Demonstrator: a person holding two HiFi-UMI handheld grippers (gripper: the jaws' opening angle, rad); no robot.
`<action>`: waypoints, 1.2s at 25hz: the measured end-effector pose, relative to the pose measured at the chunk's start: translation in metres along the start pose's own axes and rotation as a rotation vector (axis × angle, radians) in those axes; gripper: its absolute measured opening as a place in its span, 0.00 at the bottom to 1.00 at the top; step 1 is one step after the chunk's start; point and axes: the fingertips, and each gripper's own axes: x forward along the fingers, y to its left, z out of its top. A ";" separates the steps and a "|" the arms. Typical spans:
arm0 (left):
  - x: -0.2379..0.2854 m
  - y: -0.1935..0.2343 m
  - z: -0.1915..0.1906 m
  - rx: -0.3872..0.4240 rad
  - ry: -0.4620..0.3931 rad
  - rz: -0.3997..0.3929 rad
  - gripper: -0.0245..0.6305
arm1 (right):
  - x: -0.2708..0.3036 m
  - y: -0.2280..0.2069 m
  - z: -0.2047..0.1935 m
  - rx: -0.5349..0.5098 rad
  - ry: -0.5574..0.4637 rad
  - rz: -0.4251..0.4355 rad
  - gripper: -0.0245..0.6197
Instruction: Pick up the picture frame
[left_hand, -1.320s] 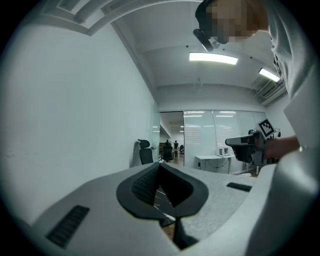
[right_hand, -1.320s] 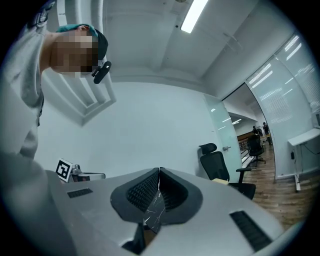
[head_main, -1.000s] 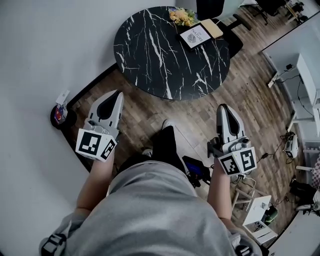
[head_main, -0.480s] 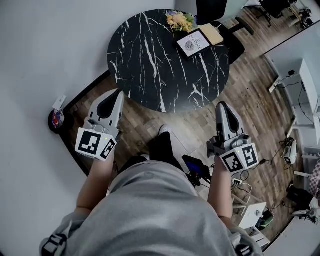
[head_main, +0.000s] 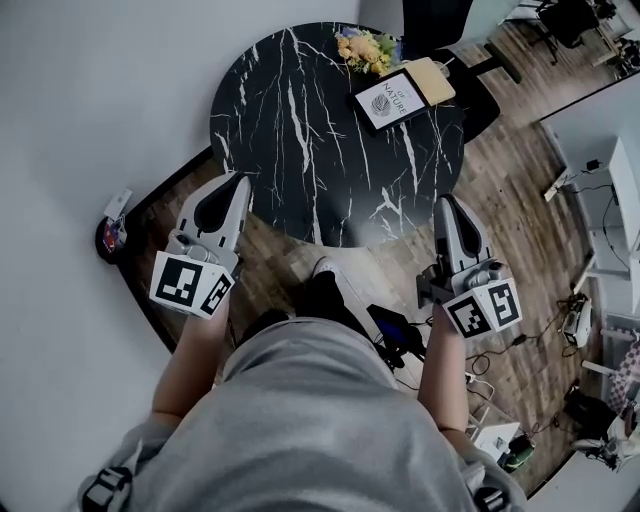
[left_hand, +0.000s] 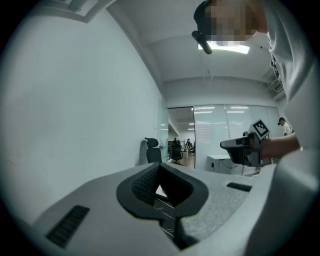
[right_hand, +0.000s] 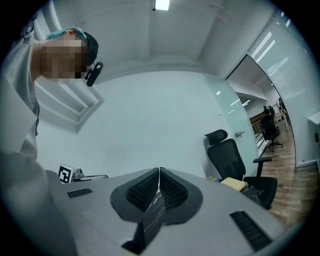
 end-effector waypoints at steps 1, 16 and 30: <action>0.005 0.000 0.000 0.000 0.001 0.004 0.05 | 0.003 -0.004 0.001 0.001 0.002 0.006 0.08; 0.067 -0.010 0.008 0.015 0.004 0.062 0.05 | 0.036 -0.069 0.017 0.017 0.024 0.092 0.08; 0.096 -0.025 0.005 0.020 -0.011 0.063 0.05 | 0.031 -0.104 0.028 0.003 -0.031 0.063 0.08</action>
